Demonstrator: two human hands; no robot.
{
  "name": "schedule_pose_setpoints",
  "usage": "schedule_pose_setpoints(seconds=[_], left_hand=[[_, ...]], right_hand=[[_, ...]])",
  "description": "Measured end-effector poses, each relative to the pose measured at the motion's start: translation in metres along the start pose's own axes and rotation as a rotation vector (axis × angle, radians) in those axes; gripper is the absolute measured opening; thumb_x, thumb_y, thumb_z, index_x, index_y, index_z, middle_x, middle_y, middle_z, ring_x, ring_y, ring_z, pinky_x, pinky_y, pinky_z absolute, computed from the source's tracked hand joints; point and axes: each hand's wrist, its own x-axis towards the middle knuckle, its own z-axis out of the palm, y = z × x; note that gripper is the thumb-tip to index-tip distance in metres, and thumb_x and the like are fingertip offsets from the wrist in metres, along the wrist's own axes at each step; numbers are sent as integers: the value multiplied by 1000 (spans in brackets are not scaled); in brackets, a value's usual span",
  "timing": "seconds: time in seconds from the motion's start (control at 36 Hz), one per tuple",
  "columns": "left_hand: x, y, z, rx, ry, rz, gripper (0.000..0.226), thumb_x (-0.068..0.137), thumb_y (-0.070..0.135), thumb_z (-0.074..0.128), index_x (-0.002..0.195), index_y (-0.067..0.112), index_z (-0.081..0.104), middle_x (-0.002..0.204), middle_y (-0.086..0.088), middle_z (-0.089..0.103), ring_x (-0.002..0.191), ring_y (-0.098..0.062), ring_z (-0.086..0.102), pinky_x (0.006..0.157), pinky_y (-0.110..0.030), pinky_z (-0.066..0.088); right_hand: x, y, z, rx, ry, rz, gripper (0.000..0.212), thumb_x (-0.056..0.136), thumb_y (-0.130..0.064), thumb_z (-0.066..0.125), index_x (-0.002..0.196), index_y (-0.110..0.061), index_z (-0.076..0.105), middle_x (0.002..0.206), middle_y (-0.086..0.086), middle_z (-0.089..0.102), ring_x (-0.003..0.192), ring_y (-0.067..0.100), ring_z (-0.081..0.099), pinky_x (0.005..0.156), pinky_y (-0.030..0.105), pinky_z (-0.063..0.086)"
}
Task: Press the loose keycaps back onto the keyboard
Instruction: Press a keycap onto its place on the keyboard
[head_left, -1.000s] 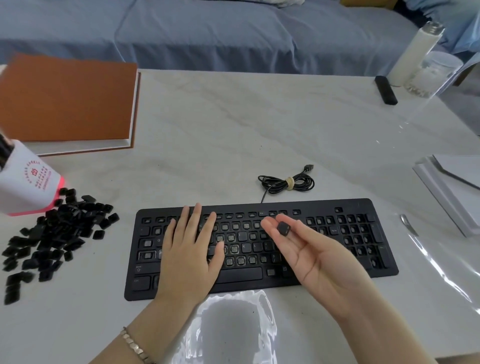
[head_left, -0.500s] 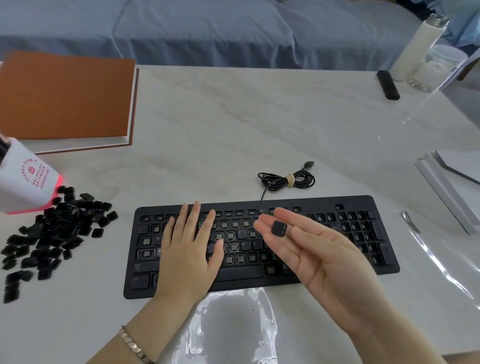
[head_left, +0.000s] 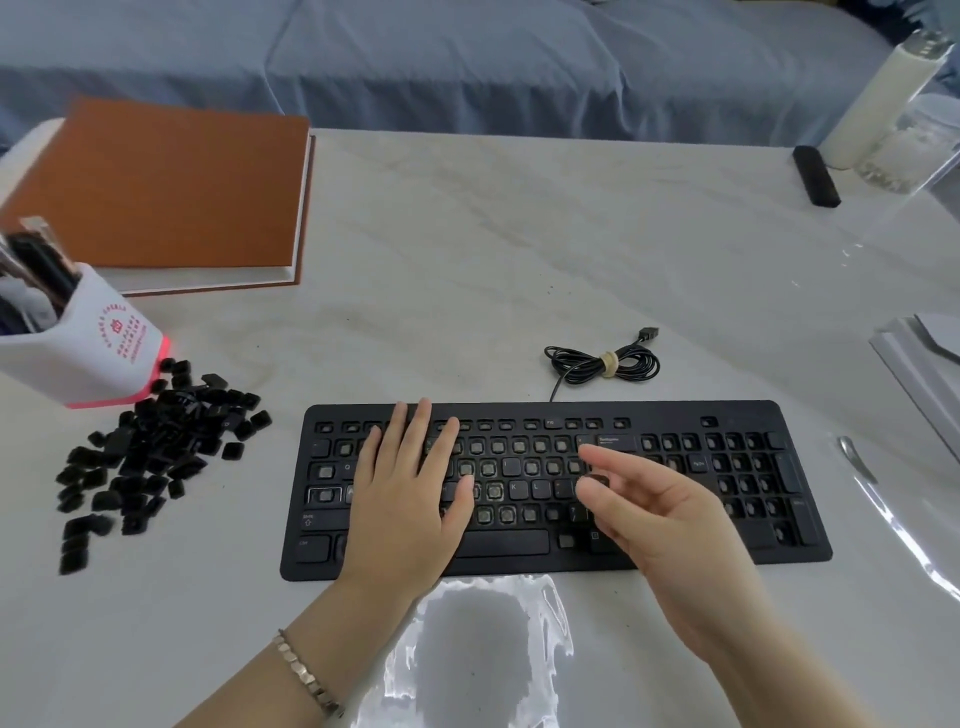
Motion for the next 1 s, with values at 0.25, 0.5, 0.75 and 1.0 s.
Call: schedule_pose_setpoints(seconds=[0.25,0.5,0.75,1.0], left_hand=[[-13,-29,-20,-10,1,-54,52,89,35,37,130,9,54,139,-13,50,131,-20,34,109,-40,21],[-36,-76,-30,-232,56,-190,65,87,46,38,141,9,42,151,2,29,132,-16,34,110,-36,25],[-38,-78,-29,-319,89,-188,60,89,39,36,141,10,41,148,7,28,131,-2,30,110,-31,19],[-37,-81,-28,-439,150,-224,55,88,31,30,139,16,44,144,22,26,126,18,24,111,-21,18]], right_hand=[[9,5,18,-121,37,-95,16,69,0,76,79,-12,71,68,4,70,58,10,63,59,15,54],[35,15,75,-479,-131,-415,27,79,-5,70,92,-29,68,77,-7,60,60,-2,55,65,6,44],[66,27,140,-820,-275,-610,23,84,-15,67,106,-11,69,90,2,64,73,7,54,81,14,43],[75,40,156,-913,-298,-646,20,82,-16,68,102,-14,70,95,-1,63,79,6,52,85,27,45]])
